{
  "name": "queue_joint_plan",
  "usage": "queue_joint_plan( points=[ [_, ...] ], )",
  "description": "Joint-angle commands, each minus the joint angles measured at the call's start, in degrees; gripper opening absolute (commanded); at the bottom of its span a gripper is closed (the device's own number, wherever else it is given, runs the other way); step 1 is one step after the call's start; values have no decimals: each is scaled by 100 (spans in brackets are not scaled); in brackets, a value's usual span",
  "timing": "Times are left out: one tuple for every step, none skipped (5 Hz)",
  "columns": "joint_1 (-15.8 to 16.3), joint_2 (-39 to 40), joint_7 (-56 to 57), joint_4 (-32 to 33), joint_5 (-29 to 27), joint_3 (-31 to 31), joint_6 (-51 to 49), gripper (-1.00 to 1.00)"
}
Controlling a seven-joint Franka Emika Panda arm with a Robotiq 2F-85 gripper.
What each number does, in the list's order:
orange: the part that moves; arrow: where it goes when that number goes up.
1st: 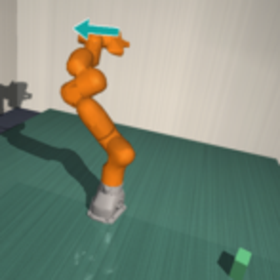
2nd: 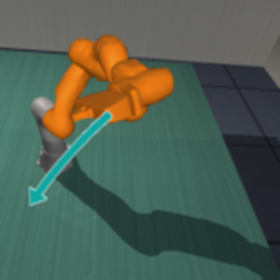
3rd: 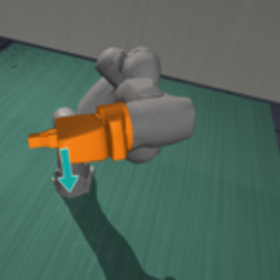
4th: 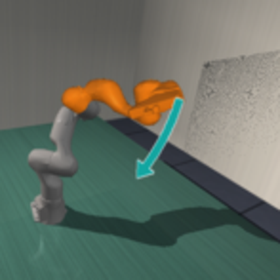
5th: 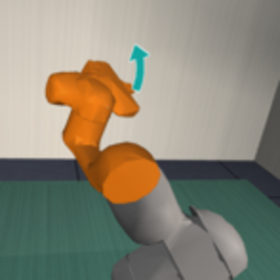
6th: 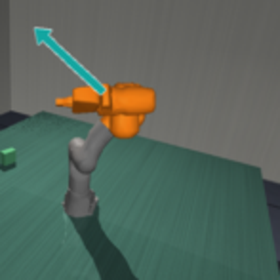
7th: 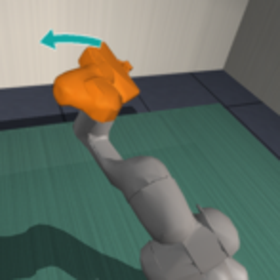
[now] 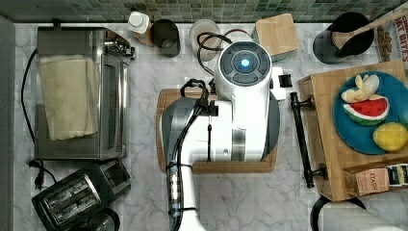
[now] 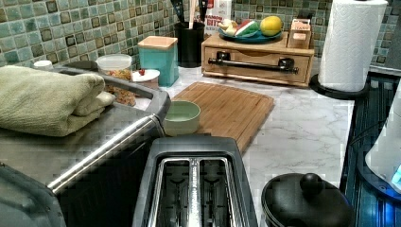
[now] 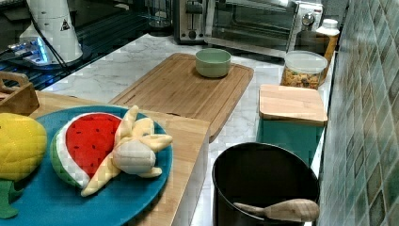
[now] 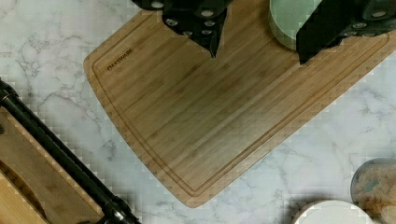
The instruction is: Open the drawer.
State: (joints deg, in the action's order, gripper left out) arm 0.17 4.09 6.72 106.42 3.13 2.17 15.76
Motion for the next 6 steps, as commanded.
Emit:
queue_joint_plan(
  points=[
    [-10,0,4,61,32,1,0,100],
    [-46,-220,767,576,321,17,248,100],
    [-390,-419,2670,1080,72,226,661,100],
    [-562,-460,3943,1317,127,480,1031,100],
    [-729,-359,4919,1382,214,643,1313,100],
    [-906,-351,5590,1597,403,743,1711,100]
  ],
)
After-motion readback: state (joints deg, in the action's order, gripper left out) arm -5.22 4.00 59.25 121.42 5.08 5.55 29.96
